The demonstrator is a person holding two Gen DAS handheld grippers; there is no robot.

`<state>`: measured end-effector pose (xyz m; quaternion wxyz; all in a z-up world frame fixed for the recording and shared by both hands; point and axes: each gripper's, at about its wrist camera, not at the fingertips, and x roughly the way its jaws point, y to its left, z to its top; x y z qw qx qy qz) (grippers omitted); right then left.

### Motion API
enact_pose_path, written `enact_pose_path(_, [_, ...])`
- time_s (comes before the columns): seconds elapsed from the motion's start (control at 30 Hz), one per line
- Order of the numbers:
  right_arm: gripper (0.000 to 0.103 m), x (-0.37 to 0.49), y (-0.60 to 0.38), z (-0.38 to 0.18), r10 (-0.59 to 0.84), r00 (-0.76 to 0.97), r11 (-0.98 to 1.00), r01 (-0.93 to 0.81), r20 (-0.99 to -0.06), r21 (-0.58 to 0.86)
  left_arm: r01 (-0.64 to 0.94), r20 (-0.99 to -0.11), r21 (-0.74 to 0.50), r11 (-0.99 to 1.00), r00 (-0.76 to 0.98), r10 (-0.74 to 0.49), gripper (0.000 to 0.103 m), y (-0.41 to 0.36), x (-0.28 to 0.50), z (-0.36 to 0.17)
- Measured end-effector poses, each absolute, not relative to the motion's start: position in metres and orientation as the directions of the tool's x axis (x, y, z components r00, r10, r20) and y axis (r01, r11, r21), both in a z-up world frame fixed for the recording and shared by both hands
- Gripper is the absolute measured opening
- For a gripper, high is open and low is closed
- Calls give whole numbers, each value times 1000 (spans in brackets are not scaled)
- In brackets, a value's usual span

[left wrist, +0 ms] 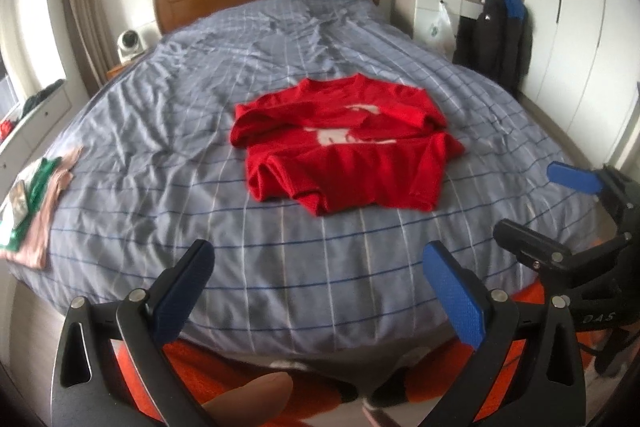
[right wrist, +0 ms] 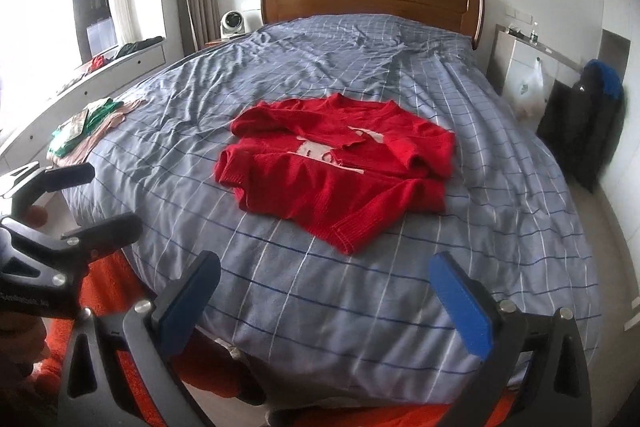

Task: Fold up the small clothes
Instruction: 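Move both tools toward the red sweater on the bed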

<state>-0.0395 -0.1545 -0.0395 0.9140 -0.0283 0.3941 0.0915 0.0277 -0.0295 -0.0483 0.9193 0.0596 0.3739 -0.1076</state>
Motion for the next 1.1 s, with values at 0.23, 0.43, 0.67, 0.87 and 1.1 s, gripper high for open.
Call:
enact_pose_path(0.23, [103, -43, -149, -35, 144, 682, 980, -197, -717, 10, 238, -702, 22, 971, 696, -155, 103, -27, 27, -47])
enact_pose_path(0.43, [103, -42, -153, -35, 130, 688, 984, -180, -714, 5, 216, -696, 33, 976, 705, -133, 103, -23, 28, -48])
enact_pose_path(0.67, [103, -42, -152, -43, 133, 671, 984, -180, -729, 14, 192, -720, 68, 979, 688, -85, 103, -17, 31, -64])
enact_pose_path(0.87, [103, -41, -157, -39, 101, 687, 989, -145, -719, 0, 104, -742, 66, 992, 670, -21, 103, 11, 32, -76])
enact_pose_path(1.1, [103, -43, -168, -44, 81, 682, 995, -103, -727, 15, 90, -740, 43, 995, 672, -29, 103, 12, 35, -69])
